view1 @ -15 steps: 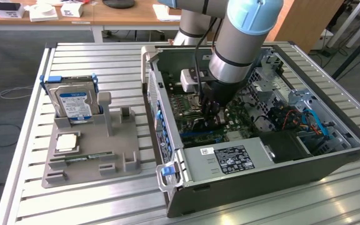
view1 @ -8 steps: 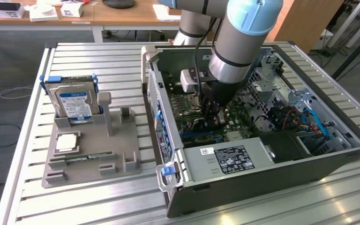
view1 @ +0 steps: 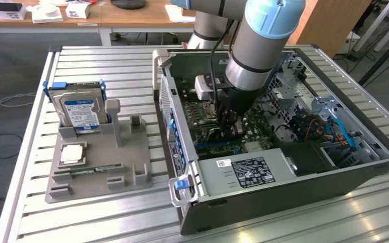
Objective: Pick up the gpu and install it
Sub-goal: 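Insert the gpu into the slot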
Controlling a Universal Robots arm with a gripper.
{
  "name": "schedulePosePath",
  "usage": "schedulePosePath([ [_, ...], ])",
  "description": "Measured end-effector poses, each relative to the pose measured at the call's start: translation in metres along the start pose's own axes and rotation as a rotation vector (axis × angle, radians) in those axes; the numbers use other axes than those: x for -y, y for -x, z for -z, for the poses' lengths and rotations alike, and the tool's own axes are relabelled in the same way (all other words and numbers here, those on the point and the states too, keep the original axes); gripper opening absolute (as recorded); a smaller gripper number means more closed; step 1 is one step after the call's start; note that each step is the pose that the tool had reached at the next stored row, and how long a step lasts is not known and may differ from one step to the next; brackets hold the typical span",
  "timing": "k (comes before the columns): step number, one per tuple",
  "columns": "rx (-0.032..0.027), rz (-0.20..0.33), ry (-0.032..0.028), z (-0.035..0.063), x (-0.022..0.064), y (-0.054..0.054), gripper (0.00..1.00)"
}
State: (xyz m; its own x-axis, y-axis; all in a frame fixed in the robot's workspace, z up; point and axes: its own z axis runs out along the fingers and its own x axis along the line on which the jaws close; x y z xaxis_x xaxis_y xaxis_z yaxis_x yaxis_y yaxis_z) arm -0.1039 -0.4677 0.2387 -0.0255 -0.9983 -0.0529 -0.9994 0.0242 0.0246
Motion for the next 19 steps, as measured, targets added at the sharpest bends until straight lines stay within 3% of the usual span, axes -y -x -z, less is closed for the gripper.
schedulePosePath([
  [17, 0.0017, 0.0, -0.0006, -0.0006, 0.0001, 0.0002, 0.27],
  [19, 0.0008, 0.0, -0.0004, -0.0004, 0.0001, 0.0001, 0.35],
])
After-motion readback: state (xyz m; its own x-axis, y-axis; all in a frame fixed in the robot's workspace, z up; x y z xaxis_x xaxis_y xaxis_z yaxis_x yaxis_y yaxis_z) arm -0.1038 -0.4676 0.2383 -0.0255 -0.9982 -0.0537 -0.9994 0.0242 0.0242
